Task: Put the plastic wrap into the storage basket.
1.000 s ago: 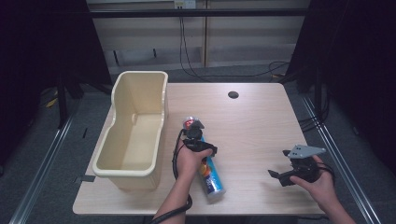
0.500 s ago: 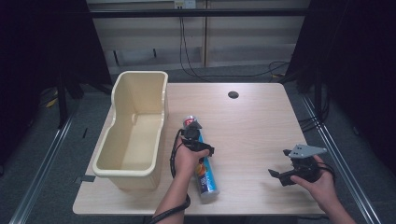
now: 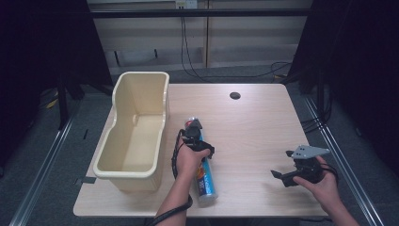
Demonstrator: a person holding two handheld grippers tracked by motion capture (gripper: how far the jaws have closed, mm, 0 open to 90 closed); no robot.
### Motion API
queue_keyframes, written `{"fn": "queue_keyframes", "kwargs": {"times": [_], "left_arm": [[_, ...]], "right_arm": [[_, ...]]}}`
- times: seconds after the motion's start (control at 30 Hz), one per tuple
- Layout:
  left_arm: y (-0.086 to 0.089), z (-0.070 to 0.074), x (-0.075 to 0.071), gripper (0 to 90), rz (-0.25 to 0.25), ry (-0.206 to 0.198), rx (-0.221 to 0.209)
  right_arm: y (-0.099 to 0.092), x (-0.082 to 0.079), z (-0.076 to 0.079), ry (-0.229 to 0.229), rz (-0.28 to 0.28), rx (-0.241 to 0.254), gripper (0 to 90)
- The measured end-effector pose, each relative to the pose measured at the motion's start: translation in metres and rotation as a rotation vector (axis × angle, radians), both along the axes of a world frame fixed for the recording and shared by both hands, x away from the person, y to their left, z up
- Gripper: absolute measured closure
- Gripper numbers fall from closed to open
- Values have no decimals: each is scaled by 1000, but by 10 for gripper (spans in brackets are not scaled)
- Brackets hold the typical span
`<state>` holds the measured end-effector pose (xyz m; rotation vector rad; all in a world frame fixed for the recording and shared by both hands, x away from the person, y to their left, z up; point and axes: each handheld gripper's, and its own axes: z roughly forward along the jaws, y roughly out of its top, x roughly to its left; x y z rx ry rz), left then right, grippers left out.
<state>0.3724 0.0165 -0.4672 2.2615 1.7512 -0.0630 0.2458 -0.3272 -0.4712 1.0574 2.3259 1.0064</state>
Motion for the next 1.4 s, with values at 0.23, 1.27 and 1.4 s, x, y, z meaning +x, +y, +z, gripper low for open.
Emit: {"fn": "queue_keyframes", "kwargs": {"times": [0.23,1.27,1.4], "left_arm": [[0,7,1,310,-86,-19,97],[-5,21,-2,322,-122,11,104],[-6,40,1,322,-129,10,96]], "right_arm": [[0,0,1,-6,-2,4,43],[-1,0,3,-14,-10,12,43],[-2,0,3,-18,-8,20,41]]}}
